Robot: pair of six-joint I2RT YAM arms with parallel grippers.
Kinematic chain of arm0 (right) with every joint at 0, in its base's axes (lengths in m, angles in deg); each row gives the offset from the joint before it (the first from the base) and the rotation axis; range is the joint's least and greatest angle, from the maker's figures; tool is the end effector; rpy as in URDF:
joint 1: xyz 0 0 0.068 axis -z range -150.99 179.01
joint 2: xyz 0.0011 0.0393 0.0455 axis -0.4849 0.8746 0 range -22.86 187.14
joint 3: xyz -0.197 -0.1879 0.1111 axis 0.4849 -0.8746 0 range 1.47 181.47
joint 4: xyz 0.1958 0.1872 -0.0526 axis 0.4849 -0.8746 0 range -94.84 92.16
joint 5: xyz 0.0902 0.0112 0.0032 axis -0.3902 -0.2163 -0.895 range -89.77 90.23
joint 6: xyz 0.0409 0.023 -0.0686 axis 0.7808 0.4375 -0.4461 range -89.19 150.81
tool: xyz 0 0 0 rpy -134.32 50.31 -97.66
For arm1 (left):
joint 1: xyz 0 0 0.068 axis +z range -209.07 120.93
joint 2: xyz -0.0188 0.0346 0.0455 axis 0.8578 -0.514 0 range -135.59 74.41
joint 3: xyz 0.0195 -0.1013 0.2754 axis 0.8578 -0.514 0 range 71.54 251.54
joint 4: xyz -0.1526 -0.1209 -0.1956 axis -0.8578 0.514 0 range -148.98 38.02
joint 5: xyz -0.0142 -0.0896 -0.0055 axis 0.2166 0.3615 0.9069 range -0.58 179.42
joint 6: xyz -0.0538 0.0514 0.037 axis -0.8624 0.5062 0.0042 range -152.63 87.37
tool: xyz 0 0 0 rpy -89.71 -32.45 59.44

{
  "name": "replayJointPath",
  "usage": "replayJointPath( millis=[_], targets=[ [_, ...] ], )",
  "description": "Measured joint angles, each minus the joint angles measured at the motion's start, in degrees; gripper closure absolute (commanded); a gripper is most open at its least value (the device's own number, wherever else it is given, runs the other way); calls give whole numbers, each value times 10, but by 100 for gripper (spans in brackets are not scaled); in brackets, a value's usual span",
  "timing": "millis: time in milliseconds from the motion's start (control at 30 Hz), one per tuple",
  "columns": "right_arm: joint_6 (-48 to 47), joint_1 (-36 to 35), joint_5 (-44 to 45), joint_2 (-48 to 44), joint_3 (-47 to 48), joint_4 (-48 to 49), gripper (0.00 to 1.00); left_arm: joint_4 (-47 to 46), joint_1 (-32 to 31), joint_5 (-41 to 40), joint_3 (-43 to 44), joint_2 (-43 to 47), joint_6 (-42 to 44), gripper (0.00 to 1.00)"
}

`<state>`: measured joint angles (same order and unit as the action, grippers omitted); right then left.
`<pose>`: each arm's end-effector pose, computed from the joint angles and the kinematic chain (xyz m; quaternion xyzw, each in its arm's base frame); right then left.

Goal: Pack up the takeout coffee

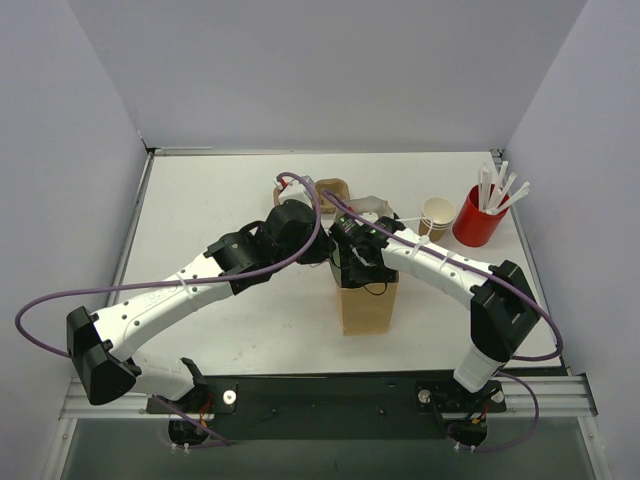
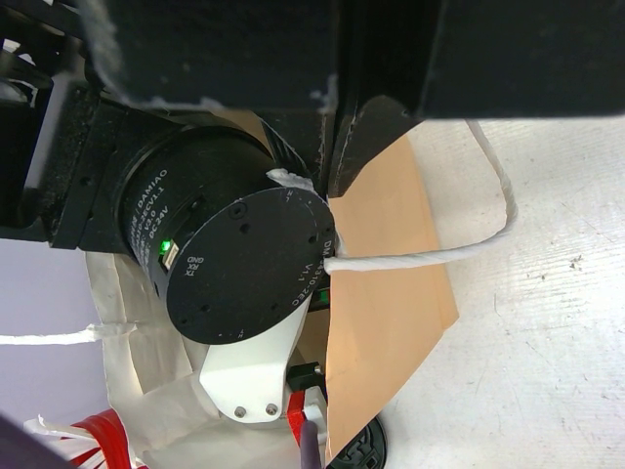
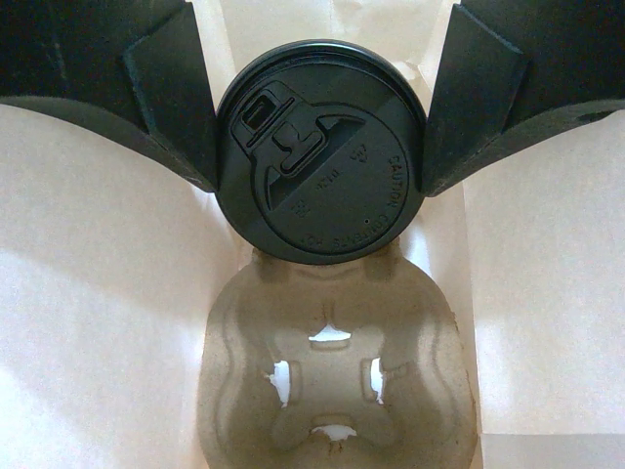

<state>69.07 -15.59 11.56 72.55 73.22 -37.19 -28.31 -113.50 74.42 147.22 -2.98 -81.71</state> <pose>0.2775 0.2534 0.2192 -0.0305 0.9675 0.0817 0.2376 0.2139 -0.2667 0.3676 -0.0223 0.8707 -0.3045 0.3857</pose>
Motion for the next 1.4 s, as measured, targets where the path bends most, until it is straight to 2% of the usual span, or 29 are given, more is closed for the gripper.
replayJointPath(
  millis=[1400],
  targets=[
    [3, -2, 13, 1, -24, 28, 59, 0, -2, 0, 0, 0, 0, 100]
  ],
)
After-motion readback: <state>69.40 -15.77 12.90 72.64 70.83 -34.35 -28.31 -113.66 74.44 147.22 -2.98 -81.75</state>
